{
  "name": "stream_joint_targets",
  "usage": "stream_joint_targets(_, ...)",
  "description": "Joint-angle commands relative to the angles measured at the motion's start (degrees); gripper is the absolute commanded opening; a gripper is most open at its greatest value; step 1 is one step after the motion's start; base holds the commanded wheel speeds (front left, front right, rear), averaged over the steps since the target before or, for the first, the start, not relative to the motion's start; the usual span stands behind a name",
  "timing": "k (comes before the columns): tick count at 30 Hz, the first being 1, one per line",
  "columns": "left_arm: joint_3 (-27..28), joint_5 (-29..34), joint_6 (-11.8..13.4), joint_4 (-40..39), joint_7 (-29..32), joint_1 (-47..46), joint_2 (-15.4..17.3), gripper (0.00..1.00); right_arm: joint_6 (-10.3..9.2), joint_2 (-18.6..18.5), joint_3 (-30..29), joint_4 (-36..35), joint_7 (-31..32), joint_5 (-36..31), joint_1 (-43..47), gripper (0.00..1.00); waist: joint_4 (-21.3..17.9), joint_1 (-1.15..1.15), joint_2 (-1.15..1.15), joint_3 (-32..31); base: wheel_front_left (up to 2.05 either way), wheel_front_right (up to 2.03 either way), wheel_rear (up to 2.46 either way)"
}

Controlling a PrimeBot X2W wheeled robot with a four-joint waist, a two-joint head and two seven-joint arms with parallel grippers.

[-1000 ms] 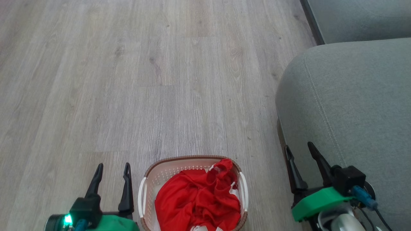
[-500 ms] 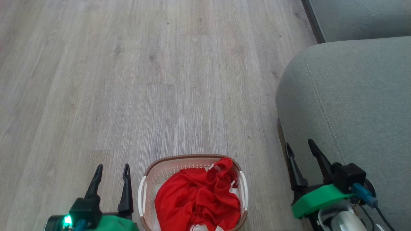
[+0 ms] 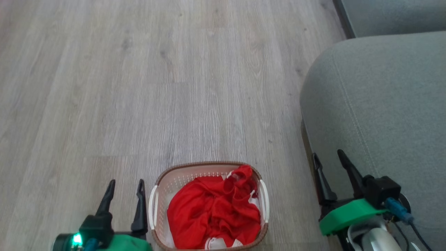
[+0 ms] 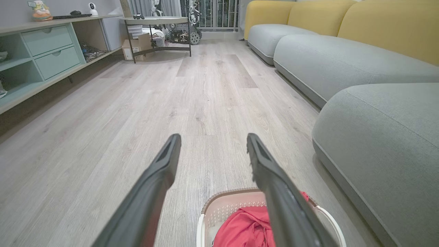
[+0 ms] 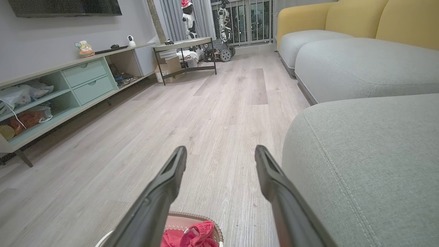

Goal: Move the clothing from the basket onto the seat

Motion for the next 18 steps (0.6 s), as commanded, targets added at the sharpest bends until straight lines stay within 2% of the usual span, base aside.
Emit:
stream_joint_targets(1, 1.3, 0.6, -0.2, -1.5, -0.8, -2.6, 0.1, 1.00, -0.01, -0.6, 0.9, -2.1, -0.6, -0.3, -3.4, 1.00, 0.0, 0.00, 0.00, 0.7, 0.00, 0.00, 0.00)
stream_joint_targets(8, -1.4, 1.6, -1.6, 0.9, -0.8, -6.9, 0.1, 1.00, -0.01, -0.6, -0.9, -4.1, -0.6, -0.8, -5.5, 1.00, -0.2, 0.00, 0.00, 6.4, 0.00, 0.00, 0.00)
stream_joint_targets(18, -7.4, 3.6, -4.2, 11.3, -0.8, -19.4, 0.1, 1.00, -0.01, -0.6, -5.1, -9.3, -0.6, -2.3, -12.8, 1.00, -1.3, 0.00, 0.00, 21.6, 0.00, 0.00, 0.00)
